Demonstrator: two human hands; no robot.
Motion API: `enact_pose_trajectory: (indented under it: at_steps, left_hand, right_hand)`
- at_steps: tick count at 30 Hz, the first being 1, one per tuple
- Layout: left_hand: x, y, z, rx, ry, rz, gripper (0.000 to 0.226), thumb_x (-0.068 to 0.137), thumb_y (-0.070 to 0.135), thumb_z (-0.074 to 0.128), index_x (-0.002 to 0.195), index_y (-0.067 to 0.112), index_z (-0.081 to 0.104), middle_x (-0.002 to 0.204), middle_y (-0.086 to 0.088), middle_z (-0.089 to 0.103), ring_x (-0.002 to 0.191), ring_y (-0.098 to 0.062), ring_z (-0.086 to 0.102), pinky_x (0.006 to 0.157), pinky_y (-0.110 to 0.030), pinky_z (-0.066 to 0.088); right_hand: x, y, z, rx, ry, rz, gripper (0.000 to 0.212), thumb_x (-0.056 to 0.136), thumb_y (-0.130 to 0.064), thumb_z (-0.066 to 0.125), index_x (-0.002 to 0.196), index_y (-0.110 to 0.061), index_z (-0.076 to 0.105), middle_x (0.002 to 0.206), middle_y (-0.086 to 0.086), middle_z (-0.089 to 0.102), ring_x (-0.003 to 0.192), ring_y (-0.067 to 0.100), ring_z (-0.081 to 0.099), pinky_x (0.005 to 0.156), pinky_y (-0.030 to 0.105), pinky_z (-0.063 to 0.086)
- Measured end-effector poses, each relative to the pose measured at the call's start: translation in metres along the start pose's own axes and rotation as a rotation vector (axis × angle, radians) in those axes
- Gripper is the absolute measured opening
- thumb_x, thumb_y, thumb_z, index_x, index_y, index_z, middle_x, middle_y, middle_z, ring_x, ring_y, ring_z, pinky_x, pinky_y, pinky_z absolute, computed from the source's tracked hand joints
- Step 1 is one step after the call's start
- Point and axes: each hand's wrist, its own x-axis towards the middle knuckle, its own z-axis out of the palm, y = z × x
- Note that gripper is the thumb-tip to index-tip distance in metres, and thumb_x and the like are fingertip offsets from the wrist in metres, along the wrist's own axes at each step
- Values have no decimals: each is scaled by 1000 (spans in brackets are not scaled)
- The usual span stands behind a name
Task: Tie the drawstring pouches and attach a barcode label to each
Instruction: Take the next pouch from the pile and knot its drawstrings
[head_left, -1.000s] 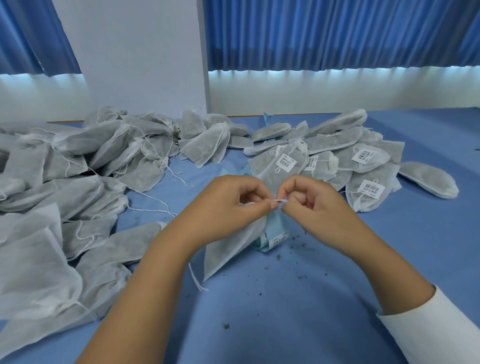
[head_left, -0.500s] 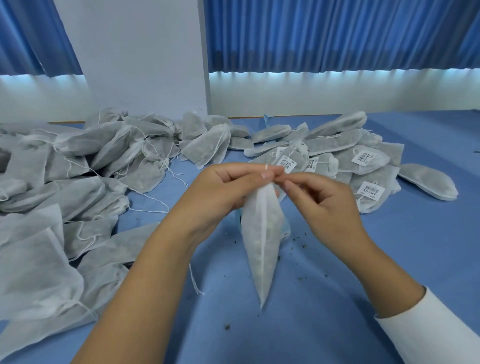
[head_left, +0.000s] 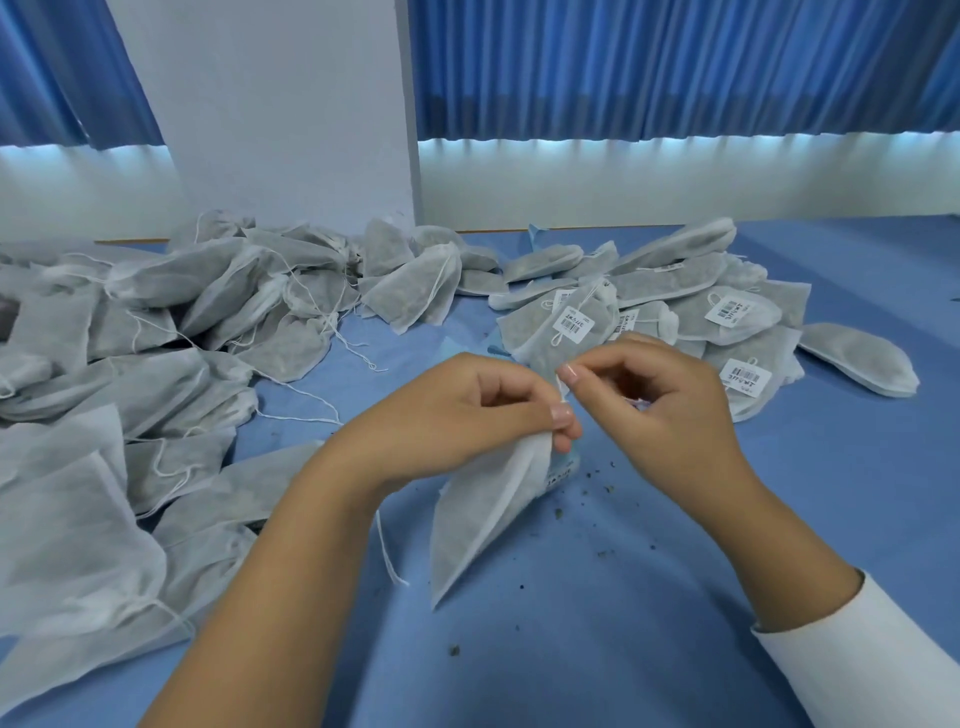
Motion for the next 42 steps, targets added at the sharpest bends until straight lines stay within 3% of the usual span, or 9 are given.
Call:
enact_pose_trajectory:
  at_steps: [4,8,12,16,20,26,30,36,42]
  left_hand:
    - [3,0,4,-200,82,-63,28,99,14,55,78,19,72,79,6,73,77,-3,69,72,-12,50]
    - [7,-1,4,-307,162,-99,30,99,13,51,76,15,69,76,0,70,72,-11,65,72,-19,49]
    - [9,-2,3,-304,201,-97,28,99,14,50,77,14,66,76,1,69,74,-10,64,74,-19,48]
    - [10,-2,4,-294,279,-129,32,99,13,49,72,16,67,74,2,68,71,-10,63,71,-20,47]
    - [11,-1,5,-282,285,-150,34,98,14,49,69,18,67,71,2,66,69,-10,61,72,-23,47]
    - [10,-1,6,-290,218,-166,33,97,16,52,67,18,66,68,1,65,62,-8,60,60,-17,47]
    - [11,-2,5,-260,204,-167,34,96,18,53,64,19,66,68,1,65,64,-9,60,63,-19,46]
    - [11,-5,5,-144,261,-111,23,92,18,64,73,22,76,82,3,75,79,-4,65,78,-18,47]
    - [14,-10,8,-48,396,-49,14,85,22,75,72,22,78,76,-11,70,69,-8,51,62,-16,38]
  right_hand:
    - [1,4,5,-9,33,184,24,85,-15,72,101,-30,64,100,-9,62,95,3,59,83,22,48]
    - [1,-1,2,192,101,183,27,83,-1,67,88,-25,58,81,-15,61,76,7,55,66,18,44]
    - [0,-7,3,313,19,188,29,83,7,67,86,-18,53,86,1,67,76,12,59,62,27,45]
    - [0,-11,0,292,14,126,31,83,11,62,80,-19,55,83,-5,69,76,19,60,55,30,43]
    - [-4,-11,6,257,-77,187,26,86,10,59,81,-16,57,89,-4,73,84,21,65,58,44,47]
    - [-2,-8,7,387,-105,268,22,86,1,70,83,-15,55,93,4,75,85,16,69,61,24,53]
    - [-1,-6,7,454,-120,316,26,83,0,74,85,-15,53,88,10,74,78,16,67,61,22,51]
    - [-2,-8,13,385,-106,279,25,87,10,58,85,-13,49,78,-2,61,70,10,56,61,30,55]
    - [-2,-9,13,324,-116,268,24,86,11,55,87,-12,49,81,-6,54,78,12,51,73,48,53]
